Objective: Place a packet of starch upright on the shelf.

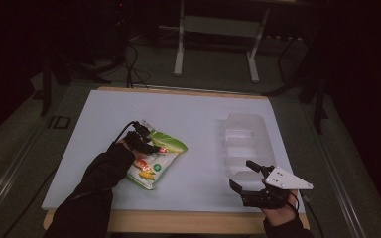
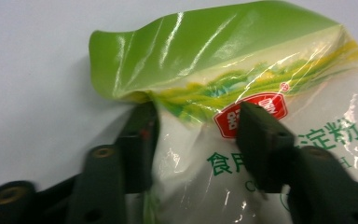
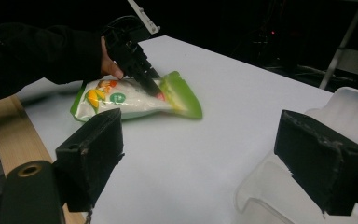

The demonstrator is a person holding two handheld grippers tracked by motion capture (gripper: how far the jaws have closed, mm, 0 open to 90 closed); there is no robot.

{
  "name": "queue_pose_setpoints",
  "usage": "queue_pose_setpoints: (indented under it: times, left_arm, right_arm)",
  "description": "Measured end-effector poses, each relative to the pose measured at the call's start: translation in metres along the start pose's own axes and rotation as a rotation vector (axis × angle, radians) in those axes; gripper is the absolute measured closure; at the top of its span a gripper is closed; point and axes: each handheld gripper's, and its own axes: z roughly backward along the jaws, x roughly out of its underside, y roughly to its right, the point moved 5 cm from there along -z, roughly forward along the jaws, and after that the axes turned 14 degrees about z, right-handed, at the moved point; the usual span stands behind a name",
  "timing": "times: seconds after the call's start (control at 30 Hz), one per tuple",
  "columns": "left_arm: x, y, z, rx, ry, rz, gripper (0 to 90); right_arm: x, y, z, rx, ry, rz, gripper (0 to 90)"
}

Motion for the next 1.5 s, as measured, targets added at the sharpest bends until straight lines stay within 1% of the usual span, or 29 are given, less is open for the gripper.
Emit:
queue_pose_setpoints:
  times: [0.1, 0.13, 0.2, 0.27, 0.37, 0.4, 0.43, 0.47, 0.5, 0.53, 0.6, 0.63, 0.67, 0.7, 0.73, 0.83, 0.93, 0.97, 1.1, 1.2, 1.3, 1.37, 1.4, 1.47, 1.5]
  left_arm:
    - [0.001, 0.004, 0.001, -0.052, -0.009, -0.039, 66.2]
    - [0.001, 0.005, 0.001, -0.060, -0.013, -0.043, 70.0]
    - [0.002, 0.007, 0.002, -0.088, -0.009, -0.081, 77.7]
    - [0.002, 0.007, 0.003, -0.082, 0.003, -0.068, 80.4]
    - [0.002, 0.008, 0.008, -0.084, 0.033, -0.075, 84.3]
    - [0.001, 0.008, 0.012, -0.073, 0.051, -0.061, 84.8]
    - [0.000, 0.008, 0.014, -0.069, 0.060, -0.061, 84.9]
    - [0.000, 0.008, 0.019, -0.066, 0.080, -0.060, 85.0]
    - [-0.001, 0.008, 0.023, -0.052, 0.091, -0.049, 85.3]
    - [-0.002, 0.008, 0.029, -0.051, 0.108, -0.058, 85.4]
    - [-0.002, 0.009, 0.037, -0.037, 0.121, -0.055, 85.5]
    - [-0.002, 0.009, 0.042, -0.034, 0.135, -0.052, 85.6]
    - [-0.001, 0.010, 0.046, -0.021, 0.146, -0.046, 86.0]
    - [-0.001, 0.010, 0.046, -0.021, 0.146, -0.046, 86.0]
    - [0.000, 0.011, 0.053, -0.013, 0.163, -0.044, 86.0]
    - [0.002, 0.013, 0.064, -0.003, 0.189, -0.045, 86.1]
    - [0.003, 0.016, 0.073, 0.022, 0.213, -0.040, 86.1]
    - [0.003, 0.017, 0.077, 0.020, 0.217, -0.049, 86.1]
    - [0.006, 0.022, 0.089, 0.037, 0.240, -0.062, 86.2]
    - [0.009, 0.025, 0.097, 0.039, 0.254, -0.068, 86.2]
    - [0.011, 0.029, 0.106, 0.051, 0.269, -0.074, 86.3]
    - [0.012, 0.033, 0.111, 0.051, 0.278, -0.085, 86.3]
    - [0.012, 0.036, 0.114, 0.061, 0.282, -0.087, 86.3]
    - [0.013, 0.041, 0.119, 0.063, 0.290, -0.101, 86.3]
    - [0.013, 0.044, 0.122, 0.073, 0.287, -0.110, 86.3]
  right_arm:
    - [0.000, 0.001, 0.000, 0.002, 0.000, 0.002, 15.3]
    - [0.001, 0.001, -0.001, 0.000, -0.002, -0.001, 15.3]
    - [0.001, 0.001, -0.001, -0.002, -0.005, -0.002, 15.4]
    - [0.001, 0.001, -0.002, 0.000, -0.009, -0.001, 15.4]
    - [0.001, 0.001, -0.002, 0.002, -0.010, 0.000, 15.4]
    - [0.001, 0.001, -0.002, 0.001, -0.011, -0.002, 15.4]
    - [0.002, 0.002, -0.002, 0.002, -0.010, -0.006, 15.4]
    - [0.002, 0.002, -0.002, 0.004, -0.011, -0.006, 15.4]
    - [0.001, 0.002, -0.001, 0.004, -0.011, -0.007, 15.4]
    - [0.001, 0.003, -0.001, 0.006, -0.009, -0.007, 15.4]
    - [0.001, 0.004, 0.000, 0.008, -0.008, -0.009, 15.4]
    - [0.001, 0.005, 0.000, 0.011, -0.005, -0.011, 15.4]
    - [0.001, 0.005, 0.000, 0.011, -0.002, -0.014, 15.4]
    - [0.001, 0.005, 0.000, 0.011, -0.002, -0.014, 15.4]
    - [0.000, 0.005, 0.001, 0.013, -0.003, -0.012, 15.4]
    - [-0.001, 0.006, 0.002, 0.016, 0.000, -0.018, 15.4]
    - [-0.001, 0.006, 0.001, 0.018, -0.001, -0.021, 15.5]
    - [-0.001, 0.006, 0.001, 0.016, -0.001, -0.022, 15.4]
    - [-0.002, 0.005, 0.001, 0.015, -0.002, -0.019, 15.5]
    - [-0.002, 0.005, 0.001, 0.013, -0.004, -0.019, 15.4]
    - [-0.003, 0.005, 0.001, 0.002, 0.004, -0.037, 15.4]
    - [-0.004, 0.005, 0.001, 0.000, 0.007, -0.035, 15.4]
    - [-0.004, 0.006, 0.001, 0.000, 0.009, -0.036, 15.5]
    - [-0.005, 0.006, 0.002, -0.002, 0.011, -0.039, 15.4]
    - [-0.005, 0.006, 0.002, 0.001, 0.009, -0.034, 15.4]
